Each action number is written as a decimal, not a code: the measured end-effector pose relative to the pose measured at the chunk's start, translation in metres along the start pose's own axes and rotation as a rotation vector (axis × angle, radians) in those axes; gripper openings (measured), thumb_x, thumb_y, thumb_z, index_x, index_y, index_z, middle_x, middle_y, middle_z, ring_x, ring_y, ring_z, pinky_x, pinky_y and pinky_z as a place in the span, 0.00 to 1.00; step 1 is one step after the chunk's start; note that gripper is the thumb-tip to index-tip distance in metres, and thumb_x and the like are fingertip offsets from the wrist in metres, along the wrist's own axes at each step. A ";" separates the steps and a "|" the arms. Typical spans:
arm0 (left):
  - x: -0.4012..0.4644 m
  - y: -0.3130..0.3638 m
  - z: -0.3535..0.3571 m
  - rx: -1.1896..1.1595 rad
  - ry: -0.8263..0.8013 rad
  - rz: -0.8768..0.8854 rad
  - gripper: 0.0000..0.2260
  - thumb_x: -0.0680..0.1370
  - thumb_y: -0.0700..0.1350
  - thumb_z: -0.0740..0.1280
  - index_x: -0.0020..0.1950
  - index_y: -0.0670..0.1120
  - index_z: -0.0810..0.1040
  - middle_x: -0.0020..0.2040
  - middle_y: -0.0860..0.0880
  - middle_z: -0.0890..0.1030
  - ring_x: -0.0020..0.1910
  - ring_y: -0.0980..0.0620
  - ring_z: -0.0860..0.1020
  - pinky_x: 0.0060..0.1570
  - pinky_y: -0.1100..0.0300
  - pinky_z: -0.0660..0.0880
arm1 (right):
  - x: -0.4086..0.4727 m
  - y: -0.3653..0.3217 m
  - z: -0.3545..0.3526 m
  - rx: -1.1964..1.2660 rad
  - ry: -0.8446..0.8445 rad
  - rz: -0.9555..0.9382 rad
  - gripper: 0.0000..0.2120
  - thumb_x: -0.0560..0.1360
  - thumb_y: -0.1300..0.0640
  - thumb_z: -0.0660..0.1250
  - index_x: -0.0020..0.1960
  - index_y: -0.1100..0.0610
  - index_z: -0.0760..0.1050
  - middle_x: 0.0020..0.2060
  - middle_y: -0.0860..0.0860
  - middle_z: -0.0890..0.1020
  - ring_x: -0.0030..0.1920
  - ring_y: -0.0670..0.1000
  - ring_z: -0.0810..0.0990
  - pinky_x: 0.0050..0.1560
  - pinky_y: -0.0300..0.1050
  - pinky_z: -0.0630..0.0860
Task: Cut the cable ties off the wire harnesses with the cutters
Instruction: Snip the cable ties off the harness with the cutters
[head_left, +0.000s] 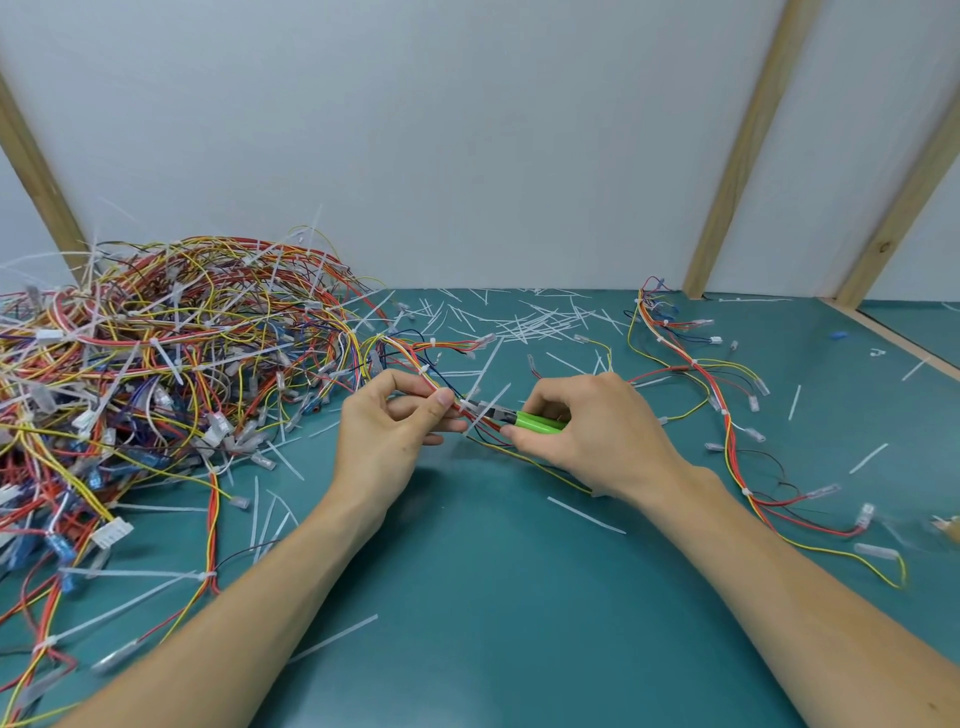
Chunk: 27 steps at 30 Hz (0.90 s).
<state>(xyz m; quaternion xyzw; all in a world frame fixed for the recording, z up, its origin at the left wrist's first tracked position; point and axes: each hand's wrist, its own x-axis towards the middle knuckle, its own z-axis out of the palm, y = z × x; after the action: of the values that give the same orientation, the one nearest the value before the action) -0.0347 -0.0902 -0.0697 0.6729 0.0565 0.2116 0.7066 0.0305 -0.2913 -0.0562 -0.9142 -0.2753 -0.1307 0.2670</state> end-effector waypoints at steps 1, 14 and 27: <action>0.000 0.000 0.000 -0.001 -0.003 0.001 0.06 0.78 0.39 0.71 0.46 0.43 0.74 0.37 0.46 0.87 0.38 0.49 0.87 0.34 0.63 0.80 | 0.000 0.000 0.000 0.004 -0.004 0.006 0.14 0.70 0.36 0.74 0.37 0.45 0.79 0.32 0.45 0.82 0.36 0.48 0.78 0.39 0.45 0.74; 0.001 -0.003 -0.001 -0.013 -0.009 0.013 0.07 0.77 0.40 0.71 0.45 0.44 0.74 0.37 0.46 0.87 0.39 0.49 0.87 0.34 0.63 0.79 | 0.001 -0.001 -0.001 0.045 -0.040 0.019 0.16 0.70 0.37 0.74 0.35 0.46 0.76 0.27 0.44 0.78 0.33 0.44 0.74 0.36 0.44 0.68; 0.000 -0.002 0.000 -0.011 -0.004 0.011 0.07 0.78 0.40 0.71 0.46 0.43 0.74 0.37 0.46 0.87 0.39 0.49 0.87 0.34 0.63 0.80 | 0.001 -0.004 -0.003 0.035 -0.029 0.010 0.16 0.70 0.35 0.74 0.35 0.46 0.77 0.28 0.44 0.79 0.33 0.46 0.74 0.35 0.45 0.70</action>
<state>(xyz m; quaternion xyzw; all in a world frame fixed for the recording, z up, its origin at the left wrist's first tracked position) -0.0340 -0.0897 -0.0713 0.6695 0.0504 0.2144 0.7094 0.0286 -0.2900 -0.0523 -0.9127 -0.2767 -0.1110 0.2795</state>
